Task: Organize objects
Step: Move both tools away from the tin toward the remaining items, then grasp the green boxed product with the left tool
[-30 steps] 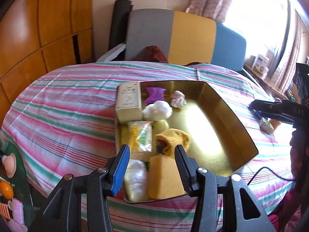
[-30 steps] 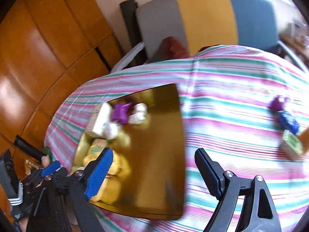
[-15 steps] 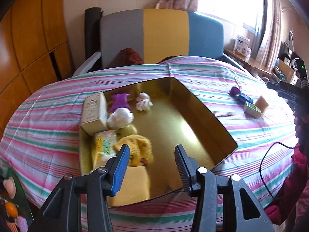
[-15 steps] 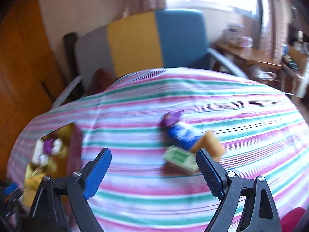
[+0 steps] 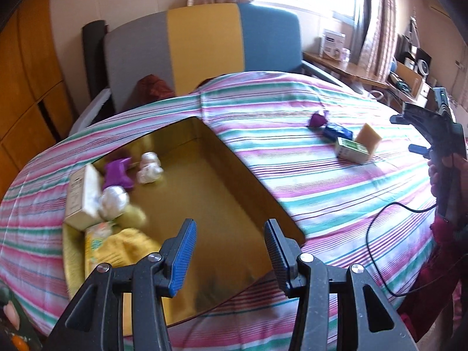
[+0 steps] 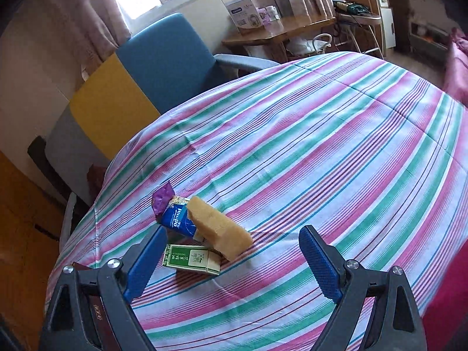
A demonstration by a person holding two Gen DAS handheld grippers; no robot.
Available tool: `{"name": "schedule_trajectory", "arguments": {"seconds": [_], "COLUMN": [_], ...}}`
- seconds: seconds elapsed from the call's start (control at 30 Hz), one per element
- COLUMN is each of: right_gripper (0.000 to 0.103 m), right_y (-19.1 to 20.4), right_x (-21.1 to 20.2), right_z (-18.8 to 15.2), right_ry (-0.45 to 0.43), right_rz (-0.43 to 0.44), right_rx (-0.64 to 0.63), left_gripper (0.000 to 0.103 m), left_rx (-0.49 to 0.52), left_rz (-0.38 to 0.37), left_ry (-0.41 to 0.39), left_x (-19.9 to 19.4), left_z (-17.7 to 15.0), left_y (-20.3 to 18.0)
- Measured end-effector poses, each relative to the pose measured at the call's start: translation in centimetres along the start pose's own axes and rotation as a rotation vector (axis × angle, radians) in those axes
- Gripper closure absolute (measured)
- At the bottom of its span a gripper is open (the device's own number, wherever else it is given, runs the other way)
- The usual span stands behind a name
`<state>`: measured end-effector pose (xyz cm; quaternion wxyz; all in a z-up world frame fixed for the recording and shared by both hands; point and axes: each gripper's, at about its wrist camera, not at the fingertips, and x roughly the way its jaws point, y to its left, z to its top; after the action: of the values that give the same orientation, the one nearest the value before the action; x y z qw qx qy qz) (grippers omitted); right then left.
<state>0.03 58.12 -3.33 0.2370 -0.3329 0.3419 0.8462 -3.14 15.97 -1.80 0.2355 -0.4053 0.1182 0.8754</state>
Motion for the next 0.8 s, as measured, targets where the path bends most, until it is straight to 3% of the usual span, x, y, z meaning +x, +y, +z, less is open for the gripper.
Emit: {"name": "schedule_trajectory", "arguments": {"seconds": [0.33, 0.53, 0.63, 0.8], "right_gripper": [0.010, 0.009, 0.009, 0.008], "right_y": [-2.9, -3.2, -2.9, -3.3], "right_x": [-0.6, -0.2, -0.2, 0.0], "right_z": [0.2, 0.1, 0.1, 0.0], "right_ry": [-0.032, -0.007, -0.003, 0.008], "right_rz": [0.005, 0.036, 0.053, 0.087], "right_rx": [0.167, 0.198, 0.189, 0.217], "left_gripper": [0.054, 0.053, 0.035, 0.021], "left_rx": [0.068, 0.137, 0.174, 0.251], "left_rz": [-0.114, -0.191, -0.218, -0.260], "left_ry": [0.015, 0.072, 0.089, 0.103], "left_x": [2.1, 5.1, 7.2, 10.6], "left_z": [3.3, 5.4, 6.5, 8.6], "left_y": [-5.2, -9.5, -11.8, -16.1]}}
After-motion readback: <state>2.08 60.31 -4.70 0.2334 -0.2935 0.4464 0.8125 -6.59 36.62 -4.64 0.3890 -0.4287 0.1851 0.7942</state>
